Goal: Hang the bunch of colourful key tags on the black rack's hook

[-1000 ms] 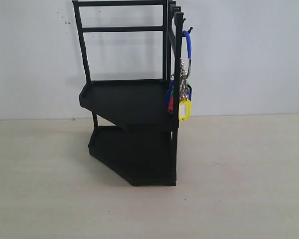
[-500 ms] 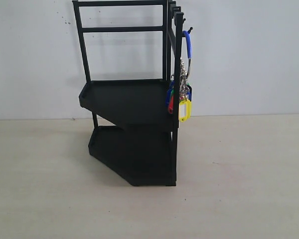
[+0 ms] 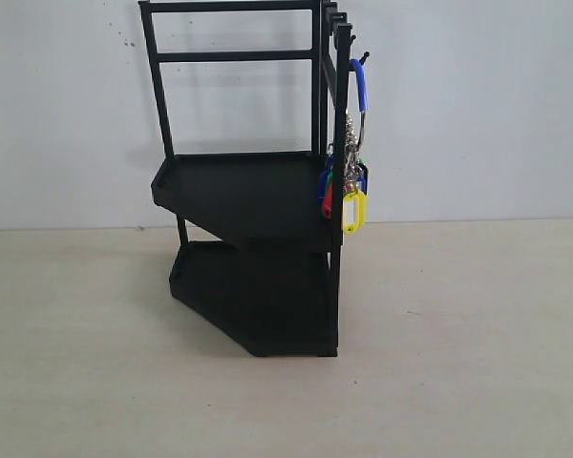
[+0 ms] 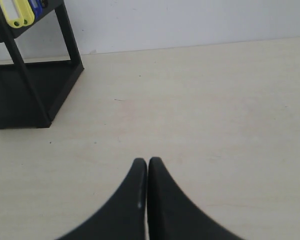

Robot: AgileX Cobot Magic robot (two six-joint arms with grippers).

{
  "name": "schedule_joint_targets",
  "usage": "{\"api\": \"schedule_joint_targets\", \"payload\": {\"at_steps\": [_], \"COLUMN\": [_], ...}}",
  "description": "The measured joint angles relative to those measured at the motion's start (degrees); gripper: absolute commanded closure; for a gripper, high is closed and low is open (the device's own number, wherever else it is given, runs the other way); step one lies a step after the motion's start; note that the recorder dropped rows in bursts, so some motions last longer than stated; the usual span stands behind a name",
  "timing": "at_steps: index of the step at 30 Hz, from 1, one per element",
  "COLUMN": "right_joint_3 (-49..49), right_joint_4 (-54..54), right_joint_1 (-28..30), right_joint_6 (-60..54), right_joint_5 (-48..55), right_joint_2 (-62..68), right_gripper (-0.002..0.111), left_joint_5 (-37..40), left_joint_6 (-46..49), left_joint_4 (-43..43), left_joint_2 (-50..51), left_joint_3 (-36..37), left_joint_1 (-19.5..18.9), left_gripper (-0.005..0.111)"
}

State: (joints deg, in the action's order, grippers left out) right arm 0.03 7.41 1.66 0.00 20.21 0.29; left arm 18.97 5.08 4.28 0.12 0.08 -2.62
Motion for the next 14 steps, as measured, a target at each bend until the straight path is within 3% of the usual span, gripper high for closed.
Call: {"api": "schedule_joint_targets", "payload": {"at_steps": [14], "right_joint_3": [0.00], "right_joint_4": [0.00], "right_joint_1": [0.00], "right_joint_6": [0.00], "right_joint_5": [0.00], "right_joint_2": [0.00], "right_gripper": [0.108], "left_joint_5": [0.00], "left_joint_6": [0.00], "left_joint_4": [0.00], "left_joint_2": [0.00], "left_joint_3": [0.00], "left_joint_1": [0.00], "left_gripper": [0.102]}}
